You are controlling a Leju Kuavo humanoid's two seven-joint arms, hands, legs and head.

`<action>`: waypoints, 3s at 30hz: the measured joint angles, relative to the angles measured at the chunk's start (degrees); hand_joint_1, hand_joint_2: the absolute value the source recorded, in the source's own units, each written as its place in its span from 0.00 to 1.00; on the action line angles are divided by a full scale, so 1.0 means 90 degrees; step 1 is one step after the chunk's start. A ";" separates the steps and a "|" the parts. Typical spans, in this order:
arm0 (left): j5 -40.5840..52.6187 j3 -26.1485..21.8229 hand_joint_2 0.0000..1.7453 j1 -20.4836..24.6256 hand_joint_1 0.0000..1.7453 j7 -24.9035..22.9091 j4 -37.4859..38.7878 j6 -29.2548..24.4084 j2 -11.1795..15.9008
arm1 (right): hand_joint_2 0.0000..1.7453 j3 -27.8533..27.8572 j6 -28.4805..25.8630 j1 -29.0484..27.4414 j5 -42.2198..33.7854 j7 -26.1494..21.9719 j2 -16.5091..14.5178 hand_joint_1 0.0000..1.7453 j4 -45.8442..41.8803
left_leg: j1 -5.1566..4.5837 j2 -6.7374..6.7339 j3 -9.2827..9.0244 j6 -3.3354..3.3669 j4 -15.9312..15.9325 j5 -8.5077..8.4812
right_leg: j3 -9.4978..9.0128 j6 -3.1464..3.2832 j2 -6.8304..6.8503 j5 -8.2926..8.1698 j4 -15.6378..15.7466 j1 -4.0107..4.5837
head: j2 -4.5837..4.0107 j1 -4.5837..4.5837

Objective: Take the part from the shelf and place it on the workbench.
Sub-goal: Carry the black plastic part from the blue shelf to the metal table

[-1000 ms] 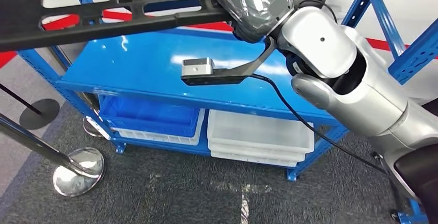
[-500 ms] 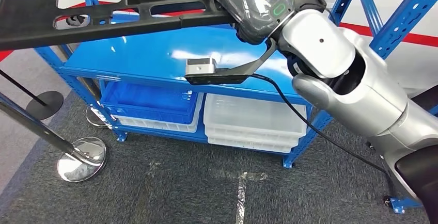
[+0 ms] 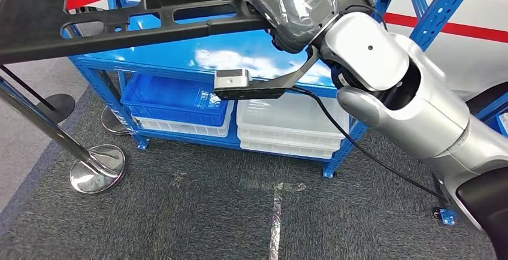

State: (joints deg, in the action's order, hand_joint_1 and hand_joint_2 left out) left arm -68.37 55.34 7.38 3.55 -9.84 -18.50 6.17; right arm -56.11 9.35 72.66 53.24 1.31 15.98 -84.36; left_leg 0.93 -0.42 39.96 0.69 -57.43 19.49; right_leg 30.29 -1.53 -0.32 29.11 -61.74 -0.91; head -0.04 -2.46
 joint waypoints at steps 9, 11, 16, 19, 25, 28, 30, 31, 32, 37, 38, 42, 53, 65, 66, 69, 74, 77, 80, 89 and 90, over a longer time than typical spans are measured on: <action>0.0005 0.0001 1.00 -0.0035 0.00 -0.0003 0.0000 -0.0012 0.0001 | 1.00 -0.0015 -0.0002 -0.0004 -0.0013 -0.0008 -0.0025 1.00 0.0025 | 0.0042 0.0064 0.0477 -0.0285 -0.1416 0.1194 | 0.0381 0.0339 0.0026 -0.0440 0.0442 0.0007 | -0.0001 0.0005; 0.0012 0.0002 1.00 -0.0028 0.00 -0.0002 0.0001 -0.0014 0.0001 | 1.00 -0.0022 -0.0002 -0.0007 -0.0015 -0.0010 -0.0031 1.00 0.0030 | 0.0040 0.0064 0.0484 -0.0296 -0.1995 0.1321 | 0.0568 0.0337 0.0024 -0.0563 0.0417 0.0019 | -0.0001 -0.0002; 0.0018 0.0002 1.00 -0.0014 0.00 0.0012 0.0000 -0.0014 0.0002 | 1.00 -0.0036 -0.0002 -0.0023 -0.0016 -0.0015 -0.0033 1.00 0.0046 | 0.0026 0.0072 -0.0639 -0.0246 -0.0864 0.0861 | 0.0956 0.0254 0.0034 -0.0771 0.0278 0.0028 | -0.0001 -0.0001; 0.0004 0.0002 1.00 -0.0002 0.00 -0.0017 0.0000 -0.0021 0.0004 | 1.00 -0.0036 0.0001 -0.0021 -0.0029 -0.0013 -0.0035 1.00 0.0052 | -0.0032 0.0101 -0.1084 -0.0146 -0.0140 0.1120 | 0.1008 0.0155 0.0049 -0.0923 0.0291 0.0040 | 0.0000 0.0008; 0.0015 0.0002 1.00 -0.0011 0.00 -0.0118 0.0000 -0.0078 -0.0003 | 1.00 -0.0046 0.0020 -0.0036 -0.0058 0.0001 -0.0030 1.00 0.0085 | -0.0029 0.0034 -0.0756 0.0121 -0.0085 0.0773 | 0.1352 0.0029 0.0016 0.0103 -0.0818 0.0042 | -0.0001 0.0083; -0.0019 0.0002 1.00 -0.0012 0.00 -0.0093 0.0001 -0.0094 -0.0002 | 1.00 -0.0067 0.0021 -0.0055 -0.0072 0.0002 -0.0030 1.00 0.0094 | -0.0096 0.0038 -0.0520 0.0167 -0.0137 0.0631 | 0.1323 0.0077 0.0015 0.0224 -0.1497 0.0064 | -0.0001 0.0087; -0.0025 0.0002 1.00 -0.0015 0.00 -0.0082 0.0001 -0.0091 0.0000 | 1.00 -0.0089 0.0022 -0.0068 -0.0075 0.0002 -0.0030 1.00 0.0104 | -0.0149 0.0048 -0.0402 0.0176 -0.0156 0.0563 | 0.0871 0.0217 0.0014 -0.0128 -0.0974 0.0124 | -0.0001 0.0087; -0.0027 0.0002 1.00 -0.0015 0.00 -0.0070 -0.0002 -0.0090 -0.0008 | 1.00 -0.0095 0.0022 -0.0067 -0.0077 0.0002 -0.0032 1.00 0.0106 | -0.0162 0.0047 -0.0360 0.0171 -0.0155 0.0532 | 0.0575 0.0331 0.0020 -0.0192 -0.0546 0.0166 | -0.0001 0.0077; -0.0029 0.0002 1.00 -0.0011 0.00 -0.0050 -0.0004 -0.0089 -0.0018 | 1.00 -0.0097 0.0022 -0.0058 -0.0081 0.0005 -0.0037 1.00 0.0103 | -0.0160 0.0044 -0.0332 0.0159 -0.0153 0.0499 | 0.0304 0.0416 0.0026 -0.0172 -0.0111 0.0216 | -0.0001 0.0069; -0.0007 0.0002 1.00 0.0008 0.00 0.0098 -0.0004 -0.0090 0.0021 | 1.00 -0.0099 0.0058 0.0001 -0.0086 0.0099 -0.0037 1.00 0.0098 | -0.0077 0.0037 -0.0297 -0.0016 -0.0095 0.0395 | -0.0040 0.0455 0.0059 -0.0278 0.0647 0.0252 | -0.0001 0.0098; 0.0012 0.0003 1.00 0.0011 0.00 0.0107 -0.0004 -0.0087 0.0024 | 1.00 -0.0101 0.0064 -0.0007 -0.0083 0.0119 -0.0032 1.00 0.0098 | -0.0083 0.0043 -0.0231 -0.0062 -0.0215 0.0507 | -0.0053 0.0443 0.0069 -0.0336 0.0739 0.0207 | -0.0001 0.0090; 0.0057 0.0008 1.00 0.0035 0.00 0.0086 -0.0005 -0.0078 0.0031 | 1.00 -0.0104 0.0077 -0.0066 -0.0063 0.0169 -0.0017 1.00 0.0096 | 0.0011 0.0048 0.0236 -0.0245 -0.1502 0.1195 | 0.0055 0.0399 0.0083 -0.0423 0.0730 0.0092 | -0.0001 0.0065; 0.0099 0.0044 1.00 0.0040 0.00 -0.0084 -0.0005 0.0025 0.0096 | 1.00 -0.0104 0.0077 -0.0123 -0.0063 0.0172 0.0021 1.00 0.0096 | 0.0094 0.0091 -0.0391 -0.0133 -0.0389 0.0715 | 0.0558 0.0007 0.0025 -0.0125 -0.0022 -0.0039 | -0.0001 0.0006; 0.0134 0.0092 1.00 0.0001 0.00 -0.0222 -0.0003 0.0135 0.0172 | 1.00 -0.0104 0.0069 -0.0118 0.0050 0.0121 0.0051 1.00 0.0103 | -0.0043 0.0090 -0.0261 -0.0007 -0.0351 0.0555 | 0.0476 0.0515 0.0016 -0.0290 0.0134 0.0268 | -0.0001 -0.0009; 0.0134 0.0101 1.00 0.0001 0.00 -0.0222 -0.0002 0.0135 0.0190 | 1.00 -0.0104 0.0068 -0.0108 0.0052 0.0119 0.0053 1.00 0.0103 | -0.0044 0.0091 -0.0258 -0.0045 -0.0330 0.0526 | 0.0468 0.0506 0.0015 -0.0338 0.0209 0.0276 | -0.0001 0.0004; 0.0134 0.0118 1.00 -0.0015 0.00 -0.0222 -0.0002 0.0137 0.0198 | 1.00 -0.0104 0.0069 -0.0107 0.0058 0.0119 0.0052 1.00 0.0104 | -0.0063 0.0096 -0.0169 -0.0145 -0.0491 0.0686 | 0.0407 0.0465 0.0049 -0.0495 0.0440 0.0183 | -0.0001 0.0019; 0.0134 0.0133 1.00 -0.0030 0.00 -0.0222 -0.0002 0.0137 0.0210 | 1.00 -0.0106 0.0070 -0.0127 0.0067 0.0117 0.0053 1.00 0.0108 | -0.0007 0.0080 0.0261 -0.0293 -0.1773 0.1289 | 0.0490 0.0447 0.0067 -0.0567 0.0422 0.0139 | -0.0001 0.0008; 0.0134 0.0135 1.00 -0.0029 0.00 -0.0222 -0.0002 0.0136 0.0224 | 1.00 -0.0107 0.0070 -0.0134 0.0067 0.0117 0.0053 1.00 0.0108 | 0.0006 0.0078 -0.0329 -0.0300 -0.0746 0.0857 | 0.0577 0.0398 0.0063 -0.0540 0.0287 0.0117 | -0.0001 0.0007; 0.0134 0.0141 1.00 -0.0016 0.00 -0.0222 -0.0002 0.0135 0.0234 | 1.00 -0.0107 0.0069 -0.0126 0.0067 0.0117 0.0053 1.00 0.0108 | -0.0031 0.0090 -0.0569 -0.0163 -0.0280 0.0795 | 0.0650 0.0303 0.0056 -0.0541 0.0219 0.0138 | -0.0001 0.0009; 0.0134 0.0146 1.00 -0.0030 0.00 -0.0310 -0.0002 0.0146 0.0253 | 1.00 -0.0108 0.0064 -0.0143 0.0075 0.0103 0.0057 1.00 0.0120 | 0.0034 0.0162 -0.0514 0.0070 -0.0152 0.0608 | 0.1357 0.0066 0.0039 0.0380 -0.1512 0.0050 | -0.0001 0.0040; 0.0134 0.0146 1.00 -0.0032 0.00 -0.0326 -0.0002 0.0153 0.0254 | 1.00 -0.0109 0.0059 -0.0149 0.0084 0.0094 0.0057 1.00 0.0125 | 0.0044 0.0202 -0.0508 0.0058 -0.0153 0.0601 | 0.1296 0.0060 0.0038 0.0295 -0.1446 0.0032 | -0.0001 0.0039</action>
State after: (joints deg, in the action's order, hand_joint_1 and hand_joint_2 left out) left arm -67.17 56.66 7.09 0.61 -9.86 -17.12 8.46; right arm -57.08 9.88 71.31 54.00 2.16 16.49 -83.23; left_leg 1.33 1.40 35.39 1.22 -58.81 24.90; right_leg 41.95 -0.98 0.02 31.76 -74.75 -0.61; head -0.04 -2.11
